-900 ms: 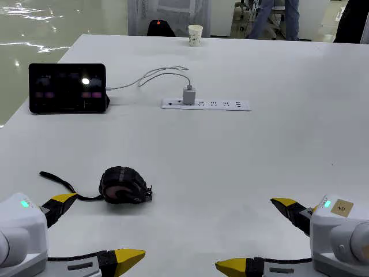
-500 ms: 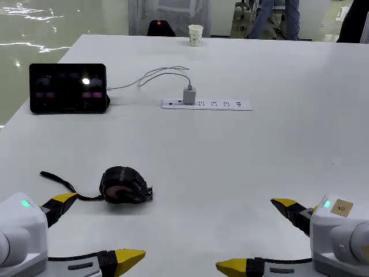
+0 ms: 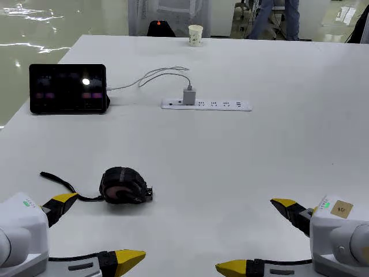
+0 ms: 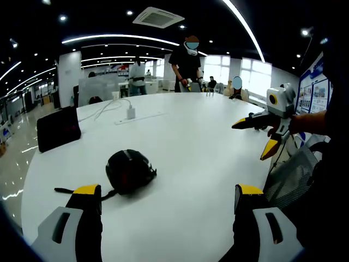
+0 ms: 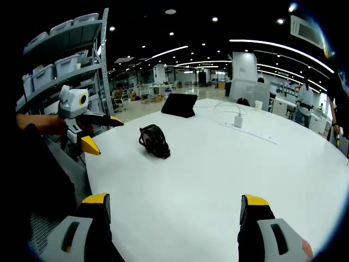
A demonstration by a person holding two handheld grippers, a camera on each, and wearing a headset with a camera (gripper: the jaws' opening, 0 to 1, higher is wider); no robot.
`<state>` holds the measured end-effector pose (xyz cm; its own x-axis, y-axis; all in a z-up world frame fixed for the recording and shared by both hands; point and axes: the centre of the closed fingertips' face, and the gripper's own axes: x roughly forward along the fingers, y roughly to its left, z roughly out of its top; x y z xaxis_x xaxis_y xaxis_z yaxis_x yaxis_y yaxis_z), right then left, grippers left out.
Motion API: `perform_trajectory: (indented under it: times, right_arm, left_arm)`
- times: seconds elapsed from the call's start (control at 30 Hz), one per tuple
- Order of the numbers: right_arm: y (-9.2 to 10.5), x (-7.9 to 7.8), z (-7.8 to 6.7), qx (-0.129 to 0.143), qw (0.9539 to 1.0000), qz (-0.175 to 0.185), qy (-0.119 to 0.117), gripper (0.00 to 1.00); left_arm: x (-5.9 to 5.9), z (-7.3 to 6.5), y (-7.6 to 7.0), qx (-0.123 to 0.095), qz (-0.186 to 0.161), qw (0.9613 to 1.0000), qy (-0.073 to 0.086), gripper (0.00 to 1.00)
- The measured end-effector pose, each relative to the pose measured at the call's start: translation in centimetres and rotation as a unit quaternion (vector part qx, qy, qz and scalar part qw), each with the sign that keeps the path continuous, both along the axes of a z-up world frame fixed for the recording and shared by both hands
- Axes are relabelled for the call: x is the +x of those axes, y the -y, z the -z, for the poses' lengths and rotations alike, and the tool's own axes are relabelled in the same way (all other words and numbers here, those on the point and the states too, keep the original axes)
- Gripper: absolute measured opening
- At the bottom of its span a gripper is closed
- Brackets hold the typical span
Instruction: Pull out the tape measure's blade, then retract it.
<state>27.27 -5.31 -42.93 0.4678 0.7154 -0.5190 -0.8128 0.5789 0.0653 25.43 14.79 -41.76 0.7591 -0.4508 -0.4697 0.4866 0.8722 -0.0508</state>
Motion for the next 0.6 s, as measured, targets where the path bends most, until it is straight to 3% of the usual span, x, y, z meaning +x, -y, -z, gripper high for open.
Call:
perform_trajectory:
  times: [0.6]
  right_arm:
    - [-0.06, 0.17, 0.02, 0.001, 1.0000, -0.003, -0.004, 0.99]
  left_arm:
    - [0.24, 0.29, -0.17, 0.005, 0.005, 1.0000, -0.004, 0.99]
